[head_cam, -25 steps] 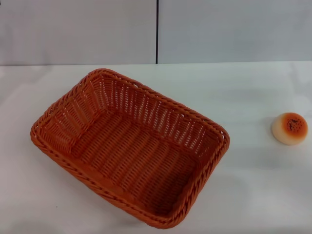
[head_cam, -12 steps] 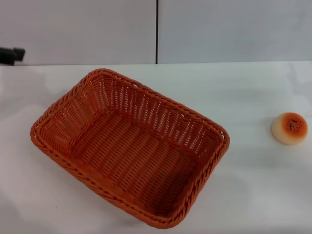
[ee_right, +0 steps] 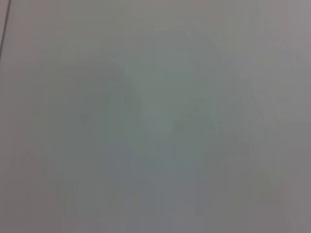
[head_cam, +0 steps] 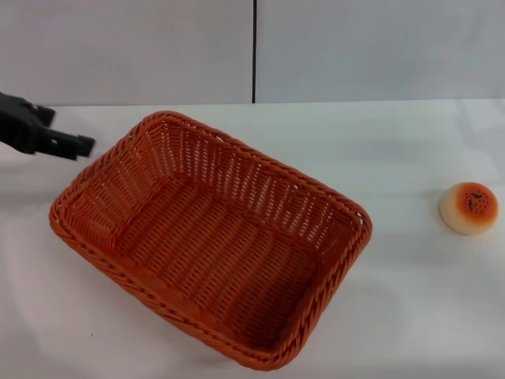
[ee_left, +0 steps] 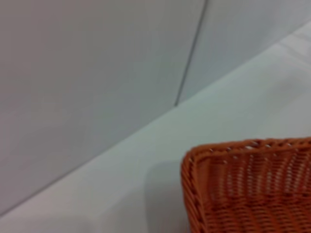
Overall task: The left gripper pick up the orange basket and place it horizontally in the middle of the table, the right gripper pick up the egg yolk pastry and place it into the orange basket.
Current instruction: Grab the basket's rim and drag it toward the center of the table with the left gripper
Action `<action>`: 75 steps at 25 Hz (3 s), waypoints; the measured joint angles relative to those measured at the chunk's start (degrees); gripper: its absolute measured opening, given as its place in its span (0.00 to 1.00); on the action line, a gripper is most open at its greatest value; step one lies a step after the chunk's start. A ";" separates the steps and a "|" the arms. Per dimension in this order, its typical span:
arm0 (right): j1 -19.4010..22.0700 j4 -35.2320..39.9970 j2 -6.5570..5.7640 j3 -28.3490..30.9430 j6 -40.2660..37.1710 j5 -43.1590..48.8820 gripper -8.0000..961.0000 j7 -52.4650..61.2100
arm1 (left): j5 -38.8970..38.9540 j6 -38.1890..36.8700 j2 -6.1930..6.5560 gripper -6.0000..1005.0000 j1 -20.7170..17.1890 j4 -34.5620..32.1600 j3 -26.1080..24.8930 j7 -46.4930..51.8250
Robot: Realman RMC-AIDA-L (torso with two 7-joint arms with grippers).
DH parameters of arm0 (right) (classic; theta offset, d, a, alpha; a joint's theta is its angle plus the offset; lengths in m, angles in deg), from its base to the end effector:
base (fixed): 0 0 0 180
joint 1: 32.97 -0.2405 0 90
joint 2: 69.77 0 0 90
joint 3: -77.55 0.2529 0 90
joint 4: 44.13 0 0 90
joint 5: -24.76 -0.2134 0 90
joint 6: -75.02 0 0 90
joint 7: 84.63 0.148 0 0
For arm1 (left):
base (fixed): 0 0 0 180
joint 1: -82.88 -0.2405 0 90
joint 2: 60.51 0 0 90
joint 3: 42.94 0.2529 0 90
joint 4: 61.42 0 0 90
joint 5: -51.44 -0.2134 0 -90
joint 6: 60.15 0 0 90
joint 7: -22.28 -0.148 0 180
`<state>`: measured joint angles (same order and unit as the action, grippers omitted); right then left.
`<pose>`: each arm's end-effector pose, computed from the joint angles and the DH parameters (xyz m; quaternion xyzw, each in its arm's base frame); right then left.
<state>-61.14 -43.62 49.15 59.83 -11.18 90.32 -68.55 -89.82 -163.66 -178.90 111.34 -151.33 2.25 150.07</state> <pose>0.3056 0.3307 0.0273 -0.6671 0.1371 0.4027 0.6116 -0.2179 0.3345 0.1213 -0.9097 -0.3396 0.0277 0.2374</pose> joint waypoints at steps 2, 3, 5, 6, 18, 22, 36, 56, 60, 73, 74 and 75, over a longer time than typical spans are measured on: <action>0.02 0.07 0.02 -0.25 -0.01 0.01 0.65 0.00 | 0.18 0.37 0.00 0.83 -0.24 0.67 0.92 0.22; 0.09 0.09 0.04 -0.27 -0.06 0.01 0.65 0.00 | 0.47 1.56 0.00 0.83 -0.71 2.25 2.35 0.75; 0.19 0.07 0.07 -0.32 -0.20 0.01 0.65 0.00 | 0.49 2.72 -0.03 0.83 -1.20 3.53 3.09 1.12; 0.21 0.03 0.07 -0.40 -0.20 0.01 0.65 0.00 | 0.49 2.72 -0.03 0.83 -1.20 3.53 3.09 1.12; 0.72 -0.43 0.24 -1.00 0.15 0.01 0.65 0.00 | 2.28 15.28 0.14 0.83 -5.32 9.19 13.51 1.14; 0.74 -0.52 0.26 -1.04 0.54 0.01 0.65 0.00 | 1.51 16.55 0.26 0.83 -3.17 15.25 15.21 0.28; 0.29 -0.35 0.09 -1.33 2.01 0.01 0.65 0.00 | -2.73 19.01 0.04 0.76 -1.60 17.55 18.51 2.79; 0.58 -0.39 0.23 -1.79 3.23 -0.02 0.65 0.00 | -3.68 21.13 -0.21 0.30 2.31 20.70 19.05 8.44; 0.83 -0.47 0.25 -1.70 3.29 -0.30 0.65 0.00 | -3.74 21.18 -0.16 0.28 2.00 17.89 19.18 12.94; 0.74 -0.42 0.25 -1.35 2.25 -0.52 0.65 0.21 | -3.21 27.77 -0.14 0.21 -6.38 7.87 19.45 27.84; 0.69 -0.40 0.24 -1.29 2.24 -0.52 0.65 0.31 | -3.21 27.77 -0.14 0.21 -6.38 7.87 19.45 27.84; 0.58 -0.38 0.22 -1.25 2.23 -0.52 0.65 0.38 | -1.68 28.14 -0.16 0.21 -8.04 7.30 19.49 28.65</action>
<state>-60.57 -44.01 49.37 58.58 -8.95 89.79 -68.18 -91.50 -135.52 -179.05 103.30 -144.03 21.74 178.73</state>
